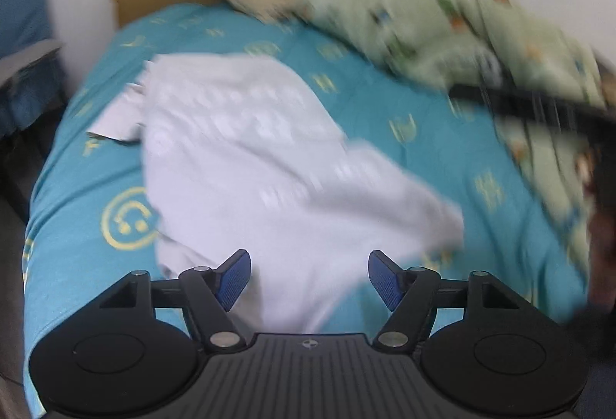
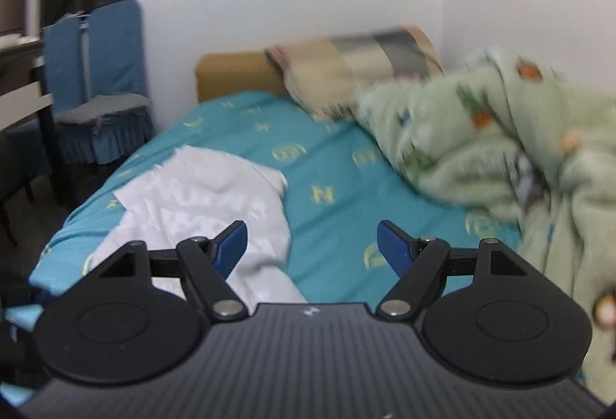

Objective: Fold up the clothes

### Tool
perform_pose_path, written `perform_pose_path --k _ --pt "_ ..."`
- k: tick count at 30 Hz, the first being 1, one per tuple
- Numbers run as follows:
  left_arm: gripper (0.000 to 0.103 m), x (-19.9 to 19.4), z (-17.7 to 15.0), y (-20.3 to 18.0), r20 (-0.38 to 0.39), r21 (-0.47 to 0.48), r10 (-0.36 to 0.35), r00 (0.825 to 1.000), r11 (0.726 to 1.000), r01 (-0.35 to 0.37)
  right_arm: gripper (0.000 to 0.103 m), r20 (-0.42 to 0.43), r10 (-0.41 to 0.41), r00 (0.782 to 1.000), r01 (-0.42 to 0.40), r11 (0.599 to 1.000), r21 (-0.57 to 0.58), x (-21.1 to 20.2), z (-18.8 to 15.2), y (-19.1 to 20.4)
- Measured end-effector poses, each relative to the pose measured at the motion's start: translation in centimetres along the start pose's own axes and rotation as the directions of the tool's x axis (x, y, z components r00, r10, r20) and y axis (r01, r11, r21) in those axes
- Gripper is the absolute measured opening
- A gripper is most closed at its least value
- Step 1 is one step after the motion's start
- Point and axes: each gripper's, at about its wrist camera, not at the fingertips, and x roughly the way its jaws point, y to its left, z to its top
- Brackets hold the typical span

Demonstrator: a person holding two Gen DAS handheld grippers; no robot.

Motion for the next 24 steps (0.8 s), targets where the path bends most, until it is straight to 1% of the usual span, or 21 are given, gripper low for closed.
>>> perform_pose_path --k 2,4,5,6,7,8,9,11,14,17,18,21,24 --pt "0.068 0.6 -0.5 -0.8 -0.045 0.058 -0.005 0.999 0.998 0.007 0.076 -0.045 0.006 0.999 -0.004 0.999 0.047 0.5 -0.4 -0.7" --pt "0.068 2.4 -1.5 -2.2 -0.106 0.162 0.056 0.993 0.986 -0.038 0.076 -0.089 0.015 0.996 -0.006 0.996 0.094 1.0 -0.8 -1.4" --pt "0.070 3.2 -1.8 -2.6 -0.117 0.206 0.090 0.989 0.976 -0.065 0.076 -0.111 0.019 0.994 -0.006 0.993 0.118 1.2 -1.0 -1.8" --pt "0.071 3.5 -2.0 -2.6 -0.095 0.226 0.109 0.990 0.970 -0.085 0.076 -0.133 0.025 0.991 -0.006 0.990 0.141 1.5 -1.2 -2.1" --pt "0.068 3.7 -1.8 -2.5 -0.068 0.232 0.128 0.989 0.967 -0.109 0.076 -0.155 0.033 0.987 -0.008 0.987 0.159 1.7 -1.5 -2.4" --pt "0.055 3.9 -1.6 -2.2 -0.053 0.229 0.154 0.987 0.964 -0.138 0.076 -0.179 0.046 0.983 -0.018 0.988 0.156 2.0 -1.8 -2.2" --pt "0.046 4.1 -1.4 -1.7 -0.052 0.215 0.174 0.983 0.963 -0.159 0.076 -0.200 0.060 0.978 -0.029 0.988 0.155 2.3 -2.1 -2.0" --pt "0.010 4.5 -1.0 -0.4 -0.075 0.178 0.162 0.984 0.973 -0.147 0.076 -0.214 0.095 0.972 -0.065 0.988 0.142 2.5 -2.2 -1.5" --pt "0.009 4.0 -0.3 1.2 -0.085 0.118 0.116 0.990 0.987 -0.106 0.076 -0.212 0.117 0.970 -0.104 0.992 0.072 2.5 -2.3 -0.2" --pt "0.008 2.2 0.9 3.0 -0.039 -0.004 0.045 0.998 0.999 -0.046 0.076 -0.229 0.147 0.962 -0.151 0.989 0.003 2.6 -2.6 1.1" --pt "0.008 1.4 1.3 3.5 -0.017 -0.043 0.025 1.000 0.999 -0.026 0.076 -0.233 0.174 0.957 -0.181 0.984 -0.008 2.7 -2.7 1.5" --pt "0.008 -0.8 2.0 5.1 0.045 -0.161 -0.010 0.999 0.987 0.018 0.076 -0.229 0.267 0.936 -0.276 0.961 -0.007 2.1 -2.4 2.1" --pt "0.008 -2.5 2.2 6.6 0.092 -0.253 -0.034 0.995 0.966 0.056 0.076 -0.228 0.283 0.932 -0.309 0.947 -0.085 1.8 -2.5 3.4"
